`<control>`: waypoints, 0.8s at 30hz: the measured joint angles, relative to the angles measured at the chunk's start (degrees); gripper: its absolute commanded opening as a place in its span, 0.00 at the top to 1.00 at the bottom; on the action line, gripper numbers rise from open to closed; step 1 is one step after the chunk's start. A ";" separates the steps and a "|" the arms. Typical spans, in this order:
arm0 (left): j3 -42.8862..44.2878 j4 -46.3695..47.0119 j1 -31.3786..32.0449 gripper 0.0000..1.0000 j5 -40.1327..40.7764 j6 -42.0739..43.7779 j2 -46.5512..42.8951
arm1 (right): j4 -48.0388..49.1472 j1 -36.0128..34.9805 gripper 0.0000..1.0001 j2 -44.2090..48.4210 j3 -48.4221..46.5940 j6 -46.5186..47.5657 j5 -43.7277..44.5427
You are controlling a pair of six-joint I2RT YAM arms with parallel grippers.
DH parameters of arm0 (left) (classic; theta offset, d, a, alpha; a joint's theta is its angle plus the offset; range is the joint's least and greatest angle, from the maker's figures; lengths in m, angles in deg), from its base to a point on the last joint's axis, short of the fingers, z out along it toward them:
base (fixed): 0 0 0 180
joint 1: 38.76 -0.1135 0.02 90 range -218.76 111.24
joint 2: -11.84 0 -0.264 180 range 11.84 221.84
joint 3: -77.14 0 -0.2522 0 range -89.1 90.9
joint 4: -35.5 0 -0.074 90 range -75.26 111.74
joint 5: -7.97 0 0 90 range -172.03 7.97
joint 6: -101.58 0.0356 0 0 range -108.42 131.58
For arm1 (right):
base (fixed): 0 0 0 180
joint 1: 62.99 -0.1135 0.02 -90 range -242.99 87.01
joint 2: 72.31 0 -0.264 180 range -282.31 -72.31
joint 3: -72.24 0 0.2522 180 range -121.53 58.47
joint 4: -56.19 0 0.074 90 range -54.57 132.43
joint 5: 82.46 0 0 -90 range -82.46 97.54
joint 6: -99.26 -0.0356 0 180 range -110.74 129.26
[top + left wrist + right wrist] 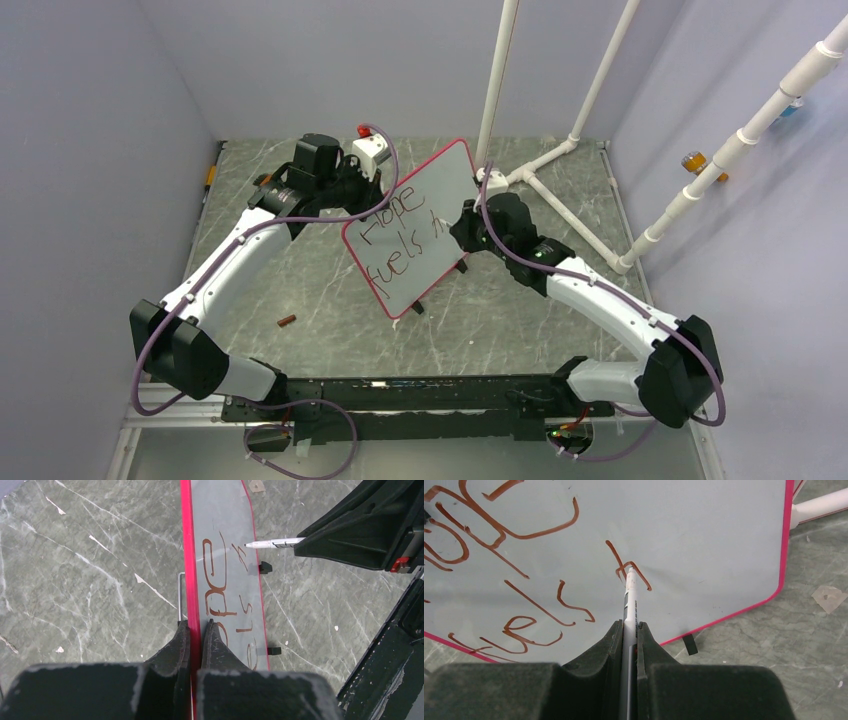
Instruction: Write a sentence on the whiteboard
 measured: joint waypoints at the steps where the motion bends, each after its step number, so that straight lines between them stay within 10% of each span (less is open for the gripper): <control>1: 0.00 0.00 0.00 1.00 0.00 0.00 0.00 | 0.07 0.00 1.00 -0.24 -0.17 0.00 0.00; 24: 0.00 -0.22 -0.17 1.00 0.44 -0.04 0.00 | -0.48 0.68 1.00 -5.05 -3.93 0.83 2.86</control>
